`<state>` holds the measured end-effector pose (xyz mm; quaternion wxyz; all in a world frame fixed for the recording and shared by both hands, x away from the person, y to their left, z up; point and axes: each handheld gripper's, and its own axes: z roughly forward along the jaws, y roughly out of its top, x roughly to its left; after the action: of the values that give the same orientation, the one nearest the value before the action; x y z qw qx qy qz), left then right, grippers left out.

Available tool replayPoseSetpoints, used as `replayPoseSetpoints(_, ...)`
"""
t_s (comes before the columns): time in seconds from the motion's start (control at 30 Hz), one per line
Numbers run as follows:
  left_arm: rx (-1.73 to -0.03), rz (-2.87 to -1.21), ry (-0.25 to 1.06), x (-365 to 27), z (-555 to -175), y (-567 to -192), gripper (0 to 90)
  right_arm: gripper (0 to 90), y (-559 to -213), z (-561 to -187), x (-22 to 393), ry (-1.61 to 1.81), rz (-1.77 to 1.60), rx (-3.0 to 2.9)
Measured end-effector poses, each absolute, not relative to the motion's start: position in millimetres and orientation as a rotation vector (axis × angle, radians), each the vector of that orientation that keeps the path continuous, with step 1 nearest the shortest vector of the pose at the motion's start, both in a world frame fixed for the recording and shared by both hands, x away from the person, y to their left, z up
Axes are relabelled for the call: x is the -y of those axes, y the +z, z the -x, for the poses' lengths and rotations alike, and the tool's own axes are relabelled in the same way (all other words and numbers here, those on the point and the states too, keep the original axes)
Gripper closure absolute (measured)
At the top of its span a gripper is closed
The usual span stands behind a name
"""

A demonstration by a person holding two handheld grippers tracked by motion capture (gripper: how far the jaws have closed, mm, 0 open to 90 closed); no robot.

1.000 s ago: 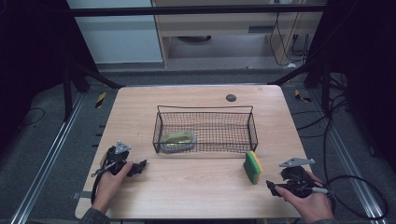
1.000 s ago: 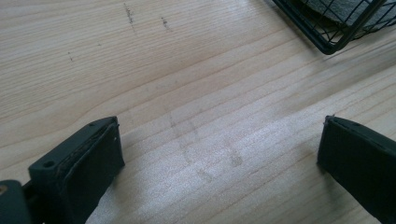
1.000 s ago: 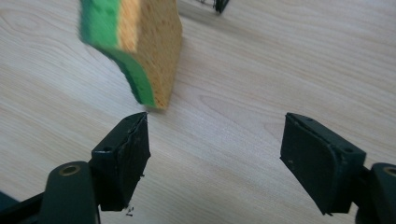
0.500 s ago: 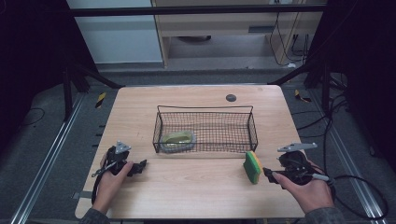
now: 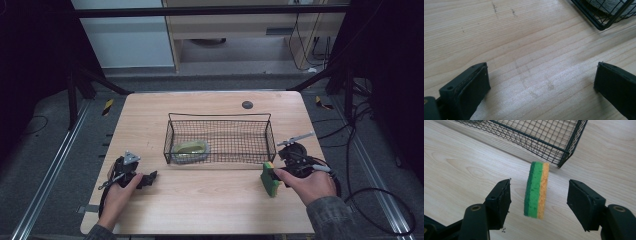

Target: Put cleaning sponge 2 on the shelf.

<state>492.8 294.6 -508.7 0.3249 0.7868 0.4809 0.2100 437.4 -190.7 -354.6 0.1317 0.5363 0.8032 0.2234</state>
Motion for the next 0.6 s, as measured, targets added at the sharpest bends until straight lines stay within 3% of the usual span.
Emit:
replayPoseSetpoints(0.37, -1.262, -2.062, 0.548, -294.5, -493.2, -508.7, 0.0, 38.9, -372.1, -451.6, 171.7, 0.538, -1.582, -2.368)
replayPoseSetpoints(0.6, -1.258, -2.068, 0.551, -294.8, -493.2, -508.5, 0.0, 34.8, -390.9, -457.8, 170.7, 0.473, -1.595, -2.383)
